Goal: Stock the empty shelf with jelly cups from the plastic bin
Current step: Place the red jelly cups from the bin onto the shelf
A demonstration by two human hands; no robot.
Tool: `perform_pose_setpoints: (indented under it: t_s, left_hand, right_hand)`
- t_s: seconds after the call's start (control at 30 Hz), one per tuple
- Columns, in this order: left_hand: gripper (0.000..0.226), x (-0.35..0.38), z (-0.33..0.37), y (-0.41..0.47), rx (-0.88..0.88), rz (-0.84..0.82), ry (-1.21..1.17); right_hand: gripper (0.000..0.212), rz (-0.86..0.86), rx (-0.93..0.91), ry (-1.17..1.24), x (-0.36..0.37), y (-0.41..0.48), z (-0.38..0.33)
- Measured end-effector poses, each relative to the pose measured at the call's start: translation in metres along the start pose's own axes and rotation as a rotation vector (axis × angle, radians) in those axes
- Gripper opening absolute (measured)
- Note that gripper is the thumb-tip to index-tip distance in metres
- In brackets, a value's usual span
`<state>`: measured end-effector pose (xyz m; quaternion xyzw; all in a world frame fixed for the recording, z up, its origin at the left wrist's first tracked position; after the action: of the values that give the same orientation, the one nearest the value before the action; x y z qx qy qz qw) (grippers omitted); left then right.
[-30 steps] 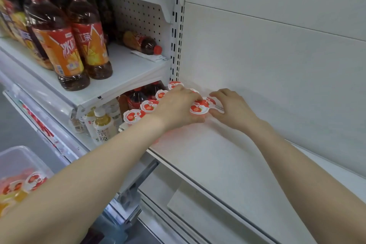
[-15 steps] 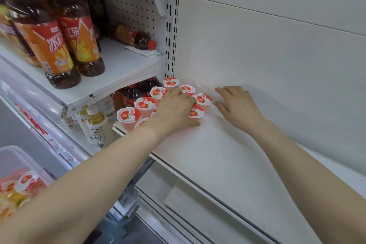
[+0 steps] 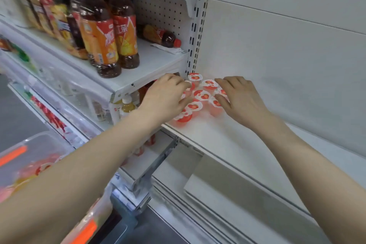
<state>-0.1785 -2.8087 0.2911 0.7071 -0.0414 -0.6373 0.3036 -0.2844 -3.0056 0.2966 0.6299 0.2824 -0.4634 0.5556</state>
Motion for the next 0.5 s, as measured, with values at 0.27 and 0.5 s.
perform_pose_setpoints:
  t_s: [0.27, 0.5]
  left_hand:
    - [0.043, -0.051, -0.057, -0.138, -0.038, 0.098, 0.055]
    - [0.041, -0.061, -0.114, -0.278, -0.238, 0.033, 0.079]
  right_hand:
    - [0.044, 0.102, -0.123, 0.070, -0.005, -0.031, -0.135]
    - [0.047, 0.004, -0.256, 0.187, 0.036, -0.085, -0.268]
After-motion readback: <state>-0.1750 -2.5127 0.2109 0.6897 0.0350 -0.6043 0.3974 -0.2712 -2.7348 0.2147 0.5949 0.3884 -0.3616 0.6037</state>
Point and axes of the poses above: each hand's wrist, its own y-axis towards the middle knuckle, its own x-axis out of the palm, z = x × y, the point moved 2 cm from there along y, towards the middle knuckle, and after that the axes turned 9 degrees about x, right-handed, at the moved point
